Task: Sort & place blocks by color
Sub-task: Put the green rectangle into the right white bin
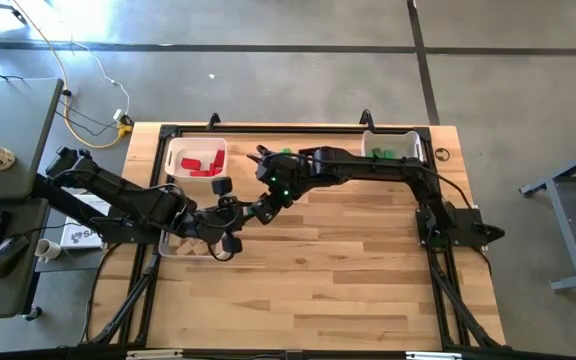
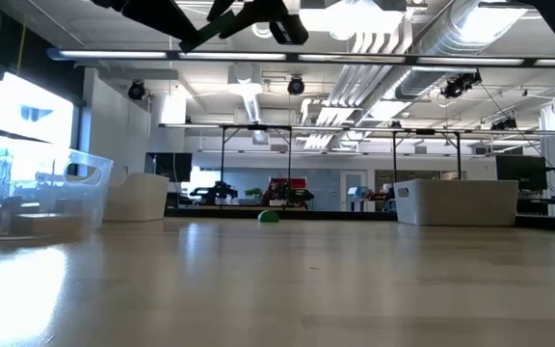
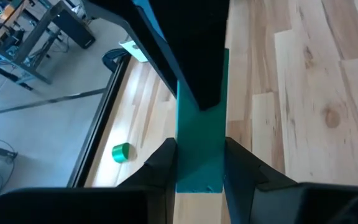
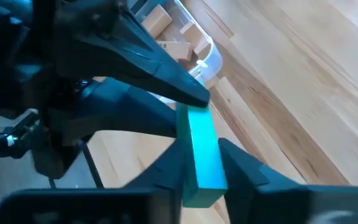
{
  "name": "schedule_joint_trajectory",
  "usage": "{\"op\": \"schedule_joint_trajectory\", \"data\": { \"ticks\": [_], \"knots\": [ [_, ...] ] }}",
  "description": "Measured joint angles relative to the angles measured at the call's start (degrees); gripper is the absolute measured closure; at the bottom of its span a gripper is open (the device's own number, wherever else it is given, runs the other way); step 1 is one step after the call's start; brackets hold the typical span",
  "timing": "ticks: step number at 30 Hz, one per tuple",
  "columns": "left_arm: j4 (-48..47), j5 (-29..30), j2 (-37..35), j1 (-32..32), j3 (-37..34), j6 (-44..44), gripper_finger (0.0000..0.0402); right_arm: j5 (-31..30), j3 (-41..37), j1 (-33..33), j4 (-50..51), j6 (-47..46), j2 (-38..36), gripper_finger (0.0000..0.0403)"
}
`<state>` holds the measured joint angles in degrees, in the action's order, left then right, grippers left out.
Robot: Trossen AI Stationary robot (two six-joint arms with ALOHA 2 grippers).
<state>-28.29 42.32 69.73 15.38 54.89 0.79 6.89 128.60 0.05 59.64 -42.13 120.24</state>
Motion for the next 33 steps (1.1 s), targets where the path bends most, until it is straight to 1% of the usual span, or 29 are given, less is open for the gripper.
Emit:
{"op": "schedule_joint_trajectory", "data": {
  "ticks": [2,3,8,11,19,23,29,33],
  "knots": [
    [-0.12,0.45,0.03,-0.4,0.0,0.55,0.0334,0.18,0.02,0.0,-0.24,-0.13,-0.06,0.0359],
    [-0.12,0.72,0.04,-0.64,0.0,0.82,0.0334,0.23,0.04,-0.01,-0.24,-0.2,-0.12,0.037],
    [0.08,1.16,0.07,-1.77,0.0,1.94,0.0309,-0.1,0.07,-0.07,-0.02,0.22,-0.15,0.0371],
    [0.22,0.64,0.07,-1.98,-0.01,2.83,0.0295,-0.48,0.07,-0.07,0.16,0.18,-0.15,0.0362],
    [0.3,-5.36,-0.02,-3.21,0.0,0.74,0.0268,-1.56,-0.02,0.07,1.84,0.25,-0.02,0.0373],
    [-0.19,-6.06,-0.02,-4.05,0.0,0.38,0.0246,-3.42,-0.02,0.02,4.54,-1.03,-0.02,0.0371],
    [-2.43,-6.45,-0.02,-5.07,0.0,-0.84,0.0202,-5.68,-0.02,0.02,11.61,-2.46,-0.02,0.0371],
    [-4.13,-5.14,-0.02,-5.54,0.0,-2.08,0.0183,-8.09,-0.02,0.02,16.17,-2.88,-0.02,0.0372]
  ]
}}
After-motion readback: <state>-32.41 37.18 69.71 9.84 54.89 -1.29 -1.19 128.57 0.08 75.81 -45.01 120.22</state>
